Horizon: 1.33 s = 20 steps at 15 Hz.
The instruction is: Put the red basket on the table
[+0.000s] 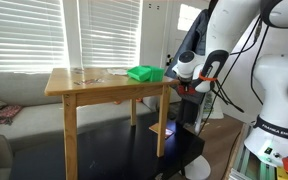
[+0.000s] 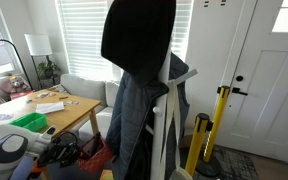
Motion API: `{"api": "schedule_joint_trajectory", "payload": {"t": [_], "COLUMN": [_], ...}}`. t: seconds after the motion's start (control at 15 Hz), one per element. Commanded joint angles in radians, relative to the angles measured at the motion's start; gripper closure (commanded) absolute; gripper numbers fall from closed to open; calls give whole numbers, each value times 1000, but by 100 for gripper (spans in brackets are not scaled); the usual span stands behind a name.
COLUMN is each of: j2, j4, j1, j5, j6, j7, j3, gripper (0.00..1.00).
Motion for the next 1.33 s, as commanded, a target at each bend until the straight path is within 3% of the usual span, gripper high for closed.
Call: {"api": "schedule_joint_trajectory", "payload": {"t": [0.0, 0.53, 1.27], "j2": [10, 13, 157], "j4": [3, 1, -6], "j1": [6, 5, 153], "j5": [-1, -1, -26], "j6": [10, 11, 108], "j7": [4, 4, -115], "j3": [-7, 0, -283], "gripper": [99, 96, 99]}}
